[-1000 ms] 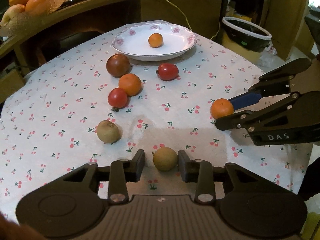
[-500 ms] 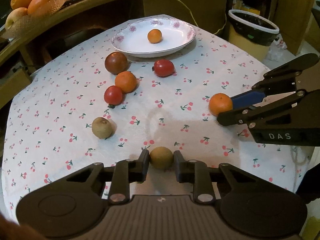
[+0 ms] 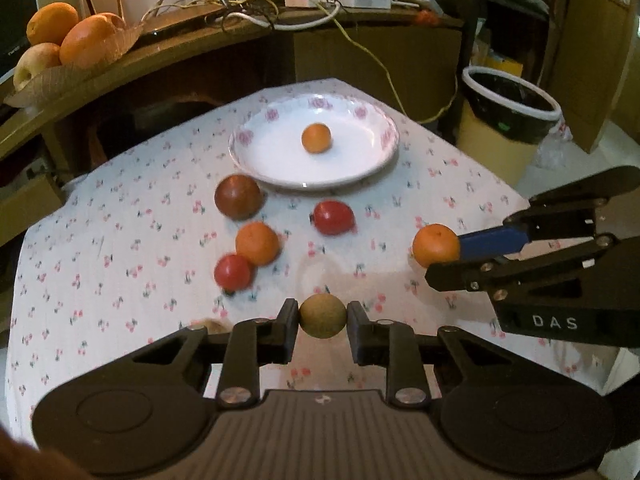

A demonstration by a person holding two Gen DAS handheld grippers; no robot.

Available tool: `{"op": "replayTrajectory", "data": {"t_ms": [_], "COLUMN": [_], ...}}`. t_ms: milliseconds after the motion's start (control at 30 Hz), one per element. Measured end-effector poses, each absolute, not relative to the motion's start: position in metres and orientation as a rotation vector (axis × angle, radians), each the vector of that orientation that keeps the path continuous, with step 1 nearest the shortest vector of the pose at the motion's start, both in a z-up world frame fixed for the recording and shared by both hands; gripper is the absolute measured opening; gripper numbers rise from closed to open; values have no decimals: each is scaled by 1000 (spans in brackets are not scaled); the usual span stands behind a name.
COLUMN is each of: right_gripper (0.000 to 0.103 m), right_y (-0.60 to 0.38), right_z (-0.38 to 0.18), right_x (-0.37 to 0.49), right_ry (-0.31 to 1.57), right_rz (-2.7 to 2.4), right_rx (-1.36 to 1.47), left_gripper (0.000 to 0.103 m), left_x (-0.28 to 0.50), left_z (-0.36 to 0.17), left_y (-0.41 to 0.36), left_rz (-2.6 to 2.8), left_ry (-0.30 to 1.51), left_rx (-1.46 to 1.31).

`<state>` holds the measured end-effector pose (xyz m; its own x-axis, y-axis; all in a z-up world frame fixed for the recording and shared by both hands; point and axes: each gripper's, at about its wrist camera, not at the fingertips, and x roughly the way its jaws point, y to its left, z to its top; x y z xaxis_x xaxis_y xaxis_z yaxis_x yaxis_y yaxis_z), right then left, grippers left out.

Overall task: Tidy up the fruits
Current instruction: 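Carry the tangerine into the plate and open the right gripper while the left carries the kiwi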

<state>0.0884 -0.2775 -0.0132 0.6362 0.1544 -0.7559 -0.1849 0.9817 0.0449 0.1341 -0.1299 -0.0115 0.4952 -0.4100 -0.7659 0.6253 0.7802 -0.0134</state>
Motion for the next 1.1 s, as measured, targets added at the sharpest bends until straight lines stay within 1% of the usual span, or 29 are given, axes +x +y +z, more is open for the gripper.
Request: {"op": "replayTrajectory", "data": {"t_ms": [300,767,1100], "right_gripper": [25,25,25], "right_y": [-287,-303,-322], "right_z": [0,16,18], "right_x": [105,121,147], "right_ry": [820,763,735], "right_rz": [166,138,104], "right_rx": [15,67,145], "left_gripper": [32,32,31], "left_x": [154,175,213], "left_z": [2,8,7], "left_y": [-144,-171,-184], "left_rz": [-660,-665,-636], "left_ry": [803,780,768], "left_rx": [253,245,215]}}
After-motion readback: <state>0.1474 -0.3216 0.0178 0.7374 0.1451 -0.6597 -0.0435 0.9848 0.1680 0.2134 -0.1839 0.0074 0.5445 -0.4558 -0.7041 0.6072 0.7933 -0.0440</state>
